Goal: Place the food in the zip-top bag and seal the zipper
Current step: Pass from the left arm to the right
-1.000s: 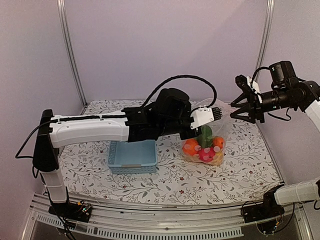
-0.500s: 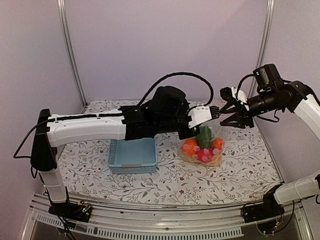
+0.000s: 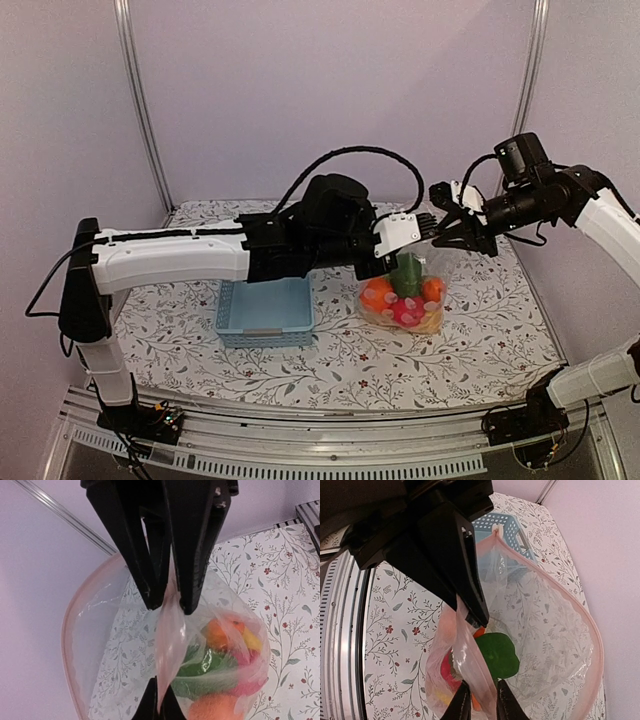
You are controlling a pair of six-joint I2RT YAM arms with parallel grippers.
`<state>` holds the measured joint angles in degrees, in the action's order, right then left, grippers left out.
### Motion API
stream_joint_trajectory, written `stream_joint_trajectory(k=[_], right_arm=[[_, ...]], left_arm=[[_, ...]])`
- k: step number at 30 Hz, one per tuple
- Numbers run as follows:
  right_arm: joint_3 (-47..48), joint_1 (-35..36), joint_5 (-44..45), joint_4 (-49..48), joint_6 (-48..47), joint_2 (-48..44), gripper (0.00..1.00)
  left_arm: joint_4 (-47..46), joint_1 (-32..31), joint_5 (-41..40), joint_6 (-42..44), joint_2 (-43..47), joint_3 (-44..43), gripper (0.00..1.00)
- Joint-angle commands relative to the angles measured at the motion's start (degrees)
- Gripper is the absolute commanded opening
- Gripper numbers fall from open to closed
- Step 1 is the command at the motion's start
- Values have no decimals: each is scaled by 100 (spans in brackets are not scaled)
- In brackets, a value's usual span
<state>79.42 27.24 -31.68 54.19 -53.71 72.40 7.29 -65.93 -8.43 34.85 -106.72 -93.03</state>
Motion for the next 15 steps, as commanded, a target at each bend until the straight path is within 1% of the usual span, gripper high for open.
stream_joint_trajectory(k=[1,2,3,6,7,8,10,15], right_arm=[[-18,27,58,-119,1,8,17],[-2,33,50,-117,13,10,17],[15,39,17,-117,17,17,20],[66,150,18,-141,24,58,45],[92,170,-1,-163,31,82,50],[126,176,-45,-167,36,121,53],[188,178,-93,-182,25,171,55],[349,176,-73,-71,-54,378,56]], left_arm=[[-315,88,-132,-63,239,102,1],[-346,87,-167,-77,239,120,1],[-394,96,-178,-88,242,138,1],[-449,104,-139,-94,239,165,1],[-463,105,-90,-90,243,177,2],[-490,107,-46,-79,254,196,2],[-582,105,19,-65,301,271,2],[-633,106,58,-21,428,478,3]])
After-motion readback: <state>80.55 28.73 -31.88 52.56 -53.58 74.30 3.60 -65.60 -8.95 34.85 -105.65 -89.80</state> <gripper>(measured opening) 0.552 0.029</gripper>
